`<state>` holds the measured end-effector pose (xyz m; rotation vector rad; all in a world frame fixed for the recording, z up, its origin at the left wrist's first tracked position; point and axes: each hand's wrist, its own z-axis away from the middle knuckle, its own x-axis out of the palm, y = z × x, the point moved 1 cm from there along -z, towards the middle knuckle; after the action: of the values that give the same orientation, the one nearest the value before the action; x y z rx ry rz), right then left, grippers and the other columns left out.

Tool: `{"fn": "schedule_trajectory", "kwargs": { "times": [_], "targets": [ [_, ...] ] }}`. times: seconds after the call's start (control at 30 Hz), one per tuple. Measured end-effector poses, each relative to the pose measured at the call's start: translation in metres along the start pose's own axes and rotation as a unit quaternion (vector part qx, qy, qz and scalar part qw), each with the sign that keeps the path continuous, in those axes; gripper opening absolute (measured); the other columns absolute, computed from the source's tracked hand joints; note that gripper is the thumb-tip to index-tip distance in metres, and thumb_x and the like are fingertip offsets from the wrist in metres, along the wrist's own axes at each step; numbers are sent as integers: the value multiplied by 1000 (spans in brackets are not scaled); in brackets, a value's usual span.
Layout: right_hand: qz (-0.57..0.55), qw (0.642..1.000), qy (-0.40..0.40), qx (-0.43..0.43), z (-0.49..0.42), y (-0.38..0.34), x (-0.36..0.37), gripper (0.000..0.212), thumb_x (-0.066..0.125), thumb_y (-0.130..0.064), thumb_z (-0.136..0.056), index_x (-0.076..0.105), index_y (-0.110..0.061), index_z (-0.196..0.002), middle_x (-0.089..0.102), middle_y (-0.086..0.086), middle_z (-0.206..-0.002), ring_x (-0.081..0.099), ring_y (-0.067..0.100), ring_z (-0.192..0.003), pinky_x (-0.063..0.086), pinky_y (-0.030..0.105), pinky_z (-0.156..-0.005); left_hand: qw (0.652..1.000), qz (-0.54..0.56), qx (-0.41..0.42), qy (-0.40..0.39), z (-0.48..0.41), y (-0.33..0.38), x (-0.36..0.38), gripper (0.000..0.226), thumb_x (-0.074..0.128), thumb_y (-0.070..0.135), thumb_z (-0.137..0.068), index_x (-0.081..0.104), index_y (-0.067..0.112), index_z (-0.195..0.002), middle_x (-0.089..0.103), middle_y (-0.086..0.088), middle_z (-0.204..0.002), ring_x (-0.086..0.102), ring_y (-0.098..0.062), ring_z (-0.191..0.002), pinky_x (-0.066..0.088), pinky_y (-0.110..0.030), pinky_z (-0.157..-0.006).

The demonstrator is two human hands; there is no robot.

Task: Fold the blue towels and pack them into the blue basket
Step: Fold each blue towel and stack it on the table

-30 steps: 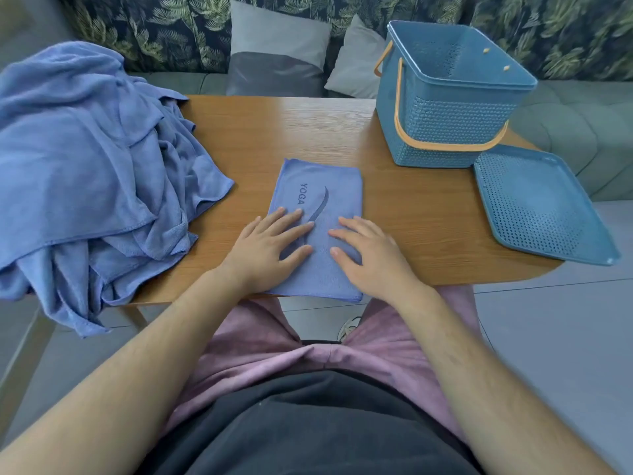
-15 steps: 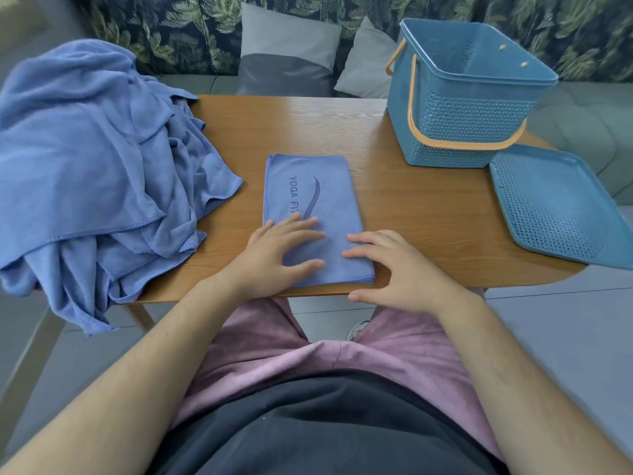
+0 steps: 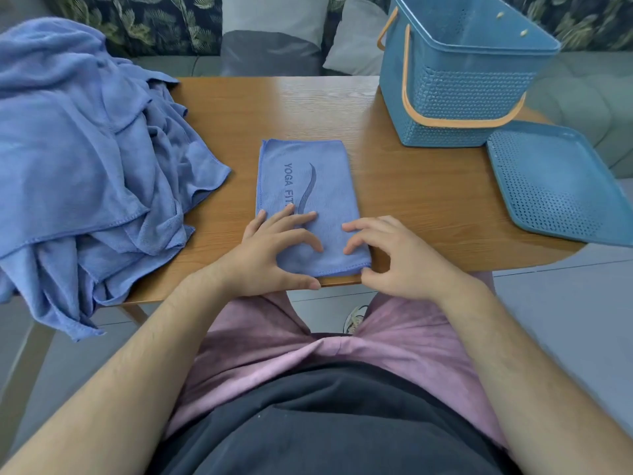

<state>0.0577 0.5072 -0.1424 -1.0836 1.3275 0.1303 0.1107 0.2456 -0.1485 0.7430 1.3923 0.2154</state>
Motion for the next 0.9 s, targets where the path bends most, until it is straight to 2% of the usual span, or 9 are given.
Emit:
{"fn": "schedule_trajectory", "kwargs": {
  "times": [0.1, 0.27, 0.43, 0.53, 0.6, 0.63, 0.73, 0.83, 0.9],
  "targets": [
    [-3, 1000, -6, 1, 0, 0, -2, 37, 62, -25, -69, 68, -28, -105, 55, -13, -142, 46, 12, -127, 35, 27, -112, 1000, 2, 3, 4, 1, 0, 1, 53, 65, 76, -69, 56, 50, -113, 22, 28, -160, -5, 2, -152, -6, -50, -124],
    [-35, 998, -48, 13, -1, 7, -7, 44, 63, -8, -69, 68, -25, -109, 51, -11, -146, 43, 12, -129, 25, 13, -111, 1000, 0, -7, -4, -3, 3, -3, 40, 77, 61, -77, 55, 43, -105, 24, 26, -160, -3, 2, -152, -5, -50, -124],
    [-38, 999, 30, 0, -6, 10, -1, 22, 64, -12, -89, 71, -21, -109, 63, -11, -132, 54, 13, -118, 37, 25, -108, 1000, -10, 5, -12, -4, 2, -3, 48, 74, 69, -72, 51, 42, -105, 21, 26, -162, -6, 1, -152, -5, -49, -124],
    [-98, 992, 59, 55, -8, 8, -3, 18, 60, -20, -100, 68, -29, -114, 68, -12, -112, 59, 10, -110, 43, 27, -101, 1000, -5, 7, -21, -1, 3, -8, 58, 76, 68, -70, 47, 43, -113, 21, 26, -161, -5, 5, -151, -8, -40, -124],
    [-125, 985, 79, 94, -8, 9, -3, 15, 57, -25, -102, 66, -34, -111, 67, -5, -107, 60, 11, -106, 47, 33, -98, 1000, 28, 12, -2, 2, 3, -15, 56, 77, 60, -71, 49, 38, -114, 33, 23, -157, 9, 5, -150, 2, -34, -125],
    [-126, 983, 94, 98, -9, 9, -4, 15, 56, -26, -102, 65, -35, -110, 67, -4, -107, 61, 12, -106, 47, 34, -98, 998, 55, 16, 11, 2, 3, -19, 50, 77, 50, -72, 52, 33, -112, 43, 19, -150, 23, 3, -147, 15, -32, -123],
    [-163, 973, 124, 107, -10, 5, -8, 13, 53, -26, -103, 64, -33, -106, 72, -10, -101, 64, 7, -100, 48, 30, -91, 994, 95, 20, 52, 1, 3, -29, 31, 70, 17, -73, 58, 23, -102, 61, 7, -114, 56, -13, -112, 44, -35, -97],
    [-245, 952, 134, 125, -12, -3, -13, 16, 51, -14, -106, 63, -24, -103, 73, -19, -84, 62, -5, -78, 45, 17, -75, 984, 154, -7, 88, 3, 8, -34, 20, 63, 13, -76, 60, 21, -95, 63, 3, -93, 58, -14, -89, 46, -25, -79],
    [-264, 945, 140, 130, -13, -4, -14, 16, 50, -13, -106, 64, -21, -102, 73, -16, -81, 61, -1, -76, 46, 19, -73, 979, 187, -21, 82, 5, 10, -34, 24, 73, 19, -80, 59, 19, -99, 63, 0, -93, 57, -14, -89, 44, -23, -77]
  ]
}}
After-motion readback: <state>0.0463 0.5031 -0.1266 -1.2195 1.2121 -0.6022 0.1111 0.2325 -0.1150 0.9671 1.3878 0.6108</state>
